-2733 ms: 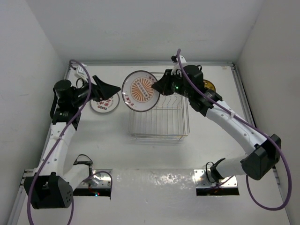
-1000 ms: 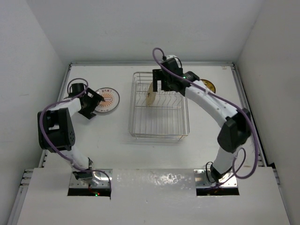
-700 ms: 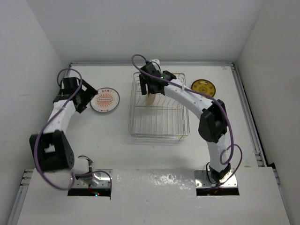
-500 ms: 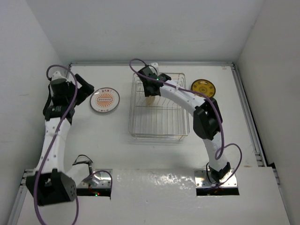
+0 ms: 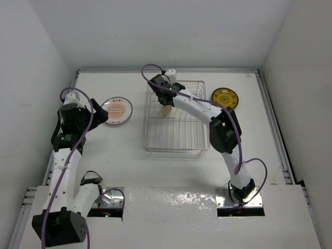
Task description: Unload the plates from the dish rack
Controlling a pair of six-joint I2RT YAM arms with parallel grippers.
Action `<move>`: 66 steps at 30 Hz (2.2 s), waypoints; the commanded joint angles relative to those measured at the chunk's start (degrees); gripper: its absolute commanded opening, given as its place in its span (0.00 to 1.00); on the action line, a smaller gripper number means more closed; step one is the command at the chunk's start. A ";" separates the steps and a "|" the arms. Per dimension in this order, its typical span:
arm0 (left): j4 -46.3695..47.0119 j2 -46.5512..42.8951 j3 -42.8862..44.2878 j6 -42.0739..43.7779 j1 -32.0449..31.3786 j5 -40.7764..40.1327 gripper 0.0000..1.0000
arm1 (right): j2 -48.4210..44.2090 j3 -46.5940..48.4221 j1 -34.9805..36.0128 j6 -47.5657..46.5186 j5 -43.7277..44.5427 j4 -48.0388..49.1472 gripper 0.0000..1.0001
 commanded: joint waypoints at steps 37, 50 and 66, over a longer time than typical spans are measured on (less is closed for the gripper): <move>32.77 5.24 3.12 -13.51 -4.46 44.89 1.00 | -43.25 -25.02 -1.22 -17.53 -43.80 19.92 0.00; 29.59 8.42 -0.65 -9.11 -8.16 46.55 0.55 | -48.02 -41.47 -3.24 -2.07 -61.58 46.41 0.00; 19.06 6.40 -0.65 -12.52 -8.07 24.30 0.00 | -46.50 -46.13 -5.61 2.61 -49.32 41.22 0.99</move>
